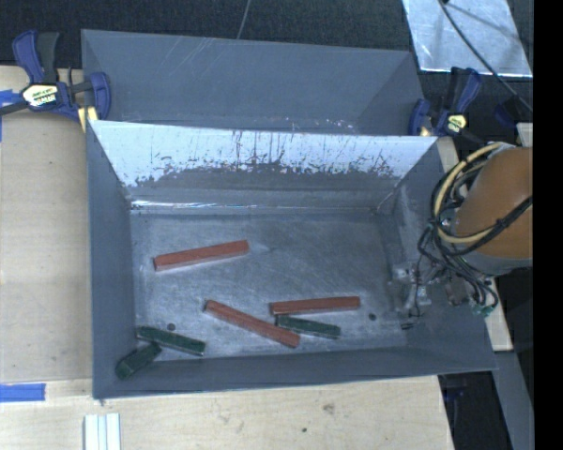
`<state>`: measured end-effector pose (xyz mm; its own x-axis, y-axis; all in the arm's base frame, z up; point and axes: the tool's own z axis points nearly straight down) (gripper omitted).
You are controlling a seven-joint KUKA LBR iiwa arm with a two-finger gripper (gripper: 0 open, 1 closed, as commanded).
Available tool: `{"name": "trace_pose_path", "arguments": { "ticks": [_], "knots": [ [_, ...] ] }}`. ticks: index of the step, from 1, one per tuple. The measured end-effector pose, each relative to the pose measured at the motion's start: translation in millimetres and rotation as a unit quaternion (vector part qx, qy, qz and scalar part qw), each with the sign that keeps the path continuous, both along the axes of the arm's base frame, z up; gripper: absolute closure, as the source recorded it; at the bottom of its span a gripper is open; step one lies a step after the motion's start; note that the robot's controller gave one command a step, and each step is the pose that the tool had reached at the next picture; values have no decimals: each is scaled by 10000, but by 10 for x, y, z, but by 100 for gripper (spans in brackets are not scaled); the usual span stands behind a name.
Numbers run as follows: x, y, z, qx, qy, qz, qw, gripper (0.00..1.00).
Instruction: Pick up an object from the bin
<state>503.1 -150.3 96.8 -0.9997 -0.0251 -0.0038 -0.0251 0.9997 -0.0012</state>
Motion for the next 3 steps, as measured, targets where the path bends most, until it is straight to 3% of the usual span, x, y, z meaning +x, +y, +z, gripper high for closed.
{"name": "trace_pose_path", "arguments": {
  "ticks": [1, 2, 3],
  "knots": [
    [1, 2, 0, 0, 0, 5, 10000, 100],
    [66, -19, 561, 10, 31, -103, 9999, 100],
    [190, 180, -290, 11, 27, 36, 10000, 0]
  ]
}}
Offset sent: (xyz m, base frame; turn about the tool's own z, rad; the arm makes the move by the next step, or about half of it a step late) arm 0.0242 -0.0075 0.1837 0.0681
